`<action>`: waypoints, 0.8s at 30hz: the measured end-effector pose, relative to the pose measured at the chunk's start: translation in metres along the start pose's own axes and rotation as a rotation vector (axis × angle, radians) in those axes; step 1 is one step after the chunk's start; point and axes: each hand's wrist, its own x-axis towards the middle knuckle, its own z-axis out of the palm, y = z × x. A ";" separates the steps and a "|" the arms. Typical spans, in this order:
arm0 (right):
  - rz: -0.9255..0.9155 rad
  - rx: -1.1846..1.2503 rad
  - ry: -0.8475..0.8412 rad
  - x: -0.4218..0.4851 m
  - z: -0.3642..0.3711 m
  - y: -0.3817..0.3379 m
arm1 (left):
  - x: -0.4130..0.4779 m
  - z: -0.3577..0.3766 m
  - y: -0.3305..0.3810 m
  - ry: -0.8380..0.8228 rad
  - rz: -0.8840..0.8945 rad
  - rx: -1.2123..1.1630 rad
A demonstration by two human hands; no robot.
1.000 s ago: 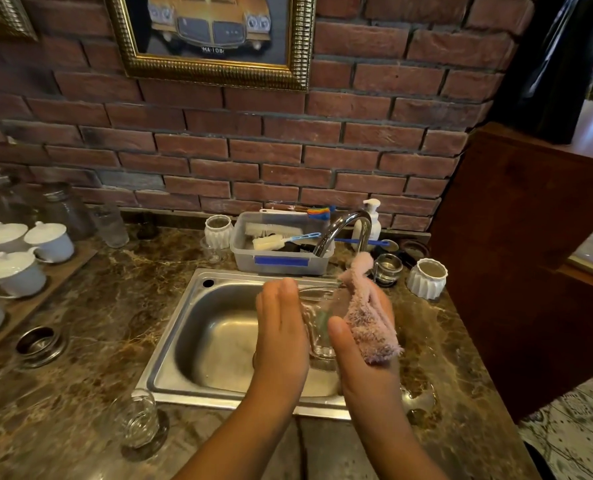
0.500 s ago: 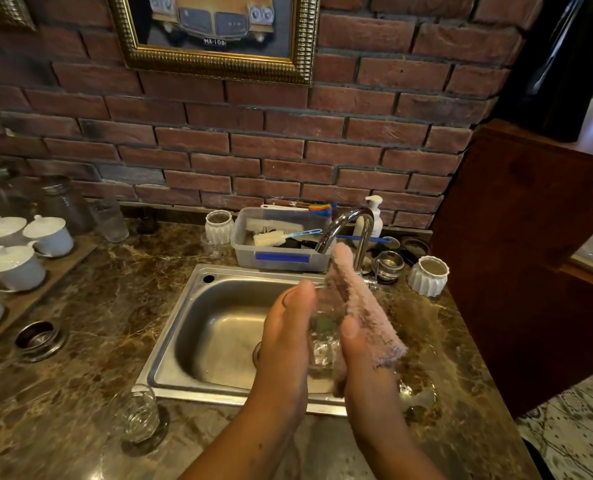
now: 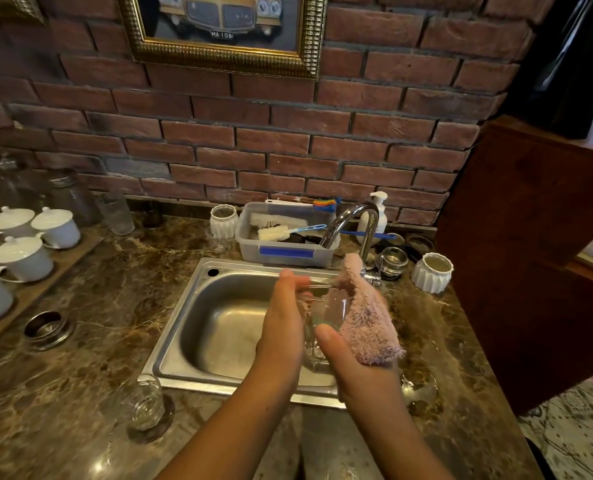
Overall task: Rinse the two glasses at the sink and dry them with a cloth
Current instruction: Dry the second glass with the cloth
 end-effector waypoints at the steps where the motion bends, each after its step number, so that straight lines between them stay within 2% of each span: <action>1: -0.096 -0.017 0.030 0.003 -0.001 -0.001 | -0.001 0.001 -0.001 0.032 0.056 0.061; 3: -0.360 -0.141 0.074 0.009 -0.006 -0.002 | -0.008 0.003 0.002 0.050 0.141 0.115; 4: -0.431 -0.207 0.114 0.012 -0.008 0.003 | -0.015 0.003 0.004 0.025 0.142 0.120; 8: -0.500 -0.244 0.102 0.013 -0.010 0.010 | -0.033 0.011 0.003 -0.180 0.071 0.077; 13: -0.452 -0.202 -0.030 0.013 -0.013 0.004 | -0.017 0.006 -0.002 -0.185 0.111 -0.107; 16: -0.283 -0.015 -0.086 0.009 -0.015 0.000 | -0.013 0.004 -0.006 -0.243 0.157 -0.204; 20: -0.071 0.141 -0.102 0.005 -0.013 0.004 | -0.013 -0.002 -0.009 -0.264 0.222 -0.158; 24: -0.047 0.183 -0.101 0.009 -0.012 0.002 | -0.009 -0.007 -0.007 -0.270 0.334 -0.084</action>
